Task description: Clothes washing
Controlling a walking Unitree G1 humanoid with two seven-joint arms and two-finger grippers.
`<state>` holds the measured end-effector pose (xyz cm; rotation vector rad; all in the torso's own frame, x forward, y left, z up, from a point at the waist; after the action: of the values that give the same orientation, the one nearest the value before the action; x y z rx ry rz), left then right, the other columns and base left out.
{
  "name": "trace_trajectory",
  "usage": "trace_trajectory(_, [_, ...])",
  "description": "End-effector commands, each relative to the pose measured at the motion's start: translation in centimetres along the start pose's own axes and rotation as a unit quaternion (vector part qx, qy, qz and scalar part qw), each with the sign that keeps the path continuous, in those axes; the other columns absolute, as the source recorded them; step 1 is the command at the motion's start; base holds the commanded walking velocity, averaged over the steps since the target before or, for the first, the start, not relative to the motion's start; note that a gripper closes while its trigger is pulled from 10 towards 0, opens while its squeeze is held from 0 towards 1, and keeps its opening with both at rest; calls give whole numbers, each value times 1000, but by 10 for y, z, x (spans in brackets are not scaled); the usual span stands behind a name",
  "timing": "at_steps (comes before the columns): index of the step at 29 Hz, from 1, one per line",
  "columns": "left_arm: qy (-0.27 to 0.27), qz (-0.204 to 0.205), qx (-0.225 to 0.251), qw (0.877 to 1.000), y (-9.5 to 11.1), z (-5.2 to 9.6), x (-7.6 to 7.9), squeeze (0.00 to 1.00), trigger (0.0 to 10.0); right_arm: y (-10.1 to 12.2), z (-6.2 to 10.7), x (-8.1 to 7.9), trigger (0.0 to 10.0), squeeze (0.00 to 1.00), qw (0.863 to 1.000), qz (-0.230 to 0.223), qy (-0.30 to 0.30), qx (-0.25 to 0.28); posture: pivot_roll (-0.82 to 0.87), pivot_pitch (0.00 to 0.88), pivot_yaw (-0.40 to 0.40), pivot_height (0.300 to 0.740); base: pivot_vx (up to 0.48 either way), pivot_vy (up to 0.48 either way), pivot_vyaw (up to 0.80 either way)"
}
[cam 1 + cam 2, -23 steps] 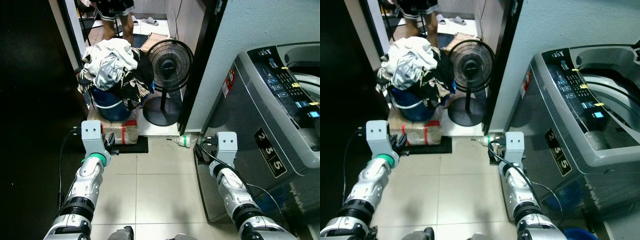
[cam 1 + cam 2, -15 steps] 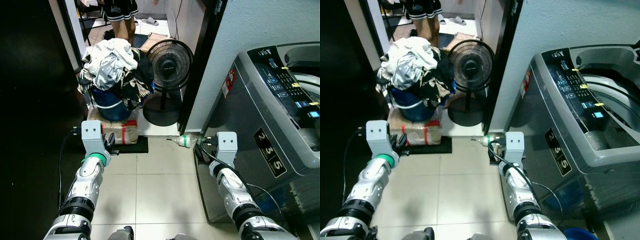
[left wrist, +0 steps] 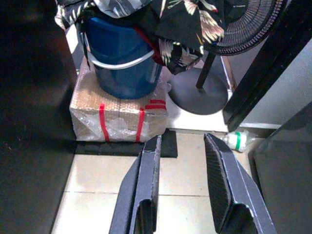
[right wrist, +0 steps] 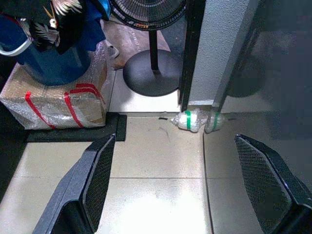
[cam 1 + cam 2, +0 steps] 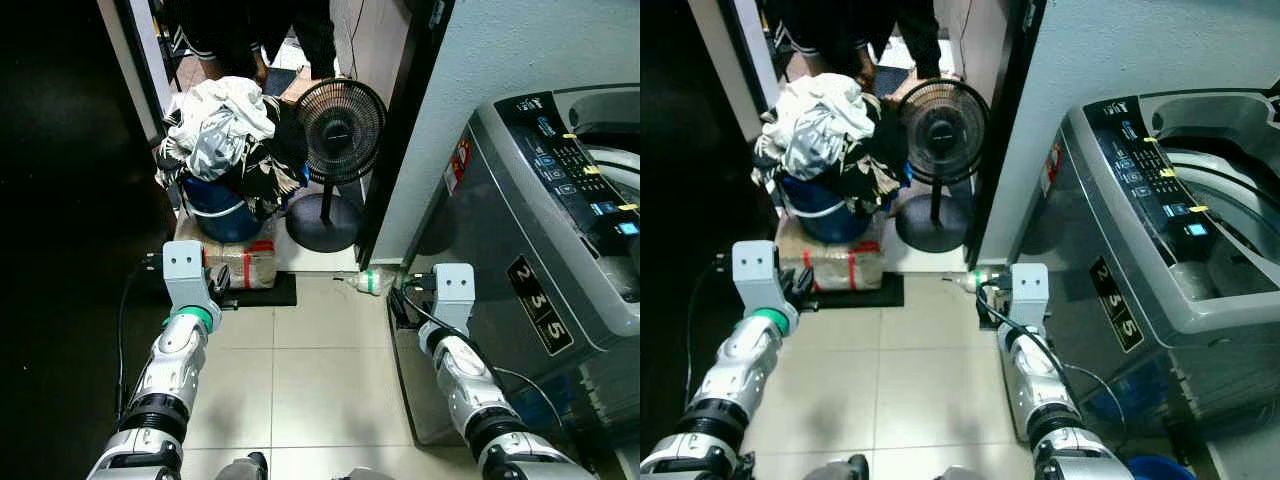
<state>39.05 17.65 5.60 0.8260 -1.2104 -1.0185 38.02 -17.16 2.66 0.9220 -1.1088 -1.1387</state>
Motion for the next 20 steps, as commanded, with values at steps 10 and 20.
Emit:
trace_trajectory(10, [5,10,-15,1000,-8,1,-3,0,10000,-4,0,0,10000,0,1000,0,1,-9,-39,0,0,740,0,0,0])
trace_trajectory(20, [5,8,-16,1000,-9,1,-3,0,10000,-4,1,-1,10000,0,1000,3,4,-9,-36,0,-3,740,0,0,0])
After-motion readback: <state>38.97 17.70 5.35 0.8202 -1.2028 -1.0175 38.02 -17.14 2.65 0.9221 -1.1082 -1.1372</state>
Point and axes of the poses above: a point about 5 cm out from each wrist's last joint towards the gripper, its own z axis pointing back from the gripper into the wrist, its own y axis along the axis of the wrist's last joint, x = y × z, the point moved 6 cm from there along -z, pointing out of the wrist towards the gripper, and after that the axes turned 14 degrees about z, right-handed, at the moved point
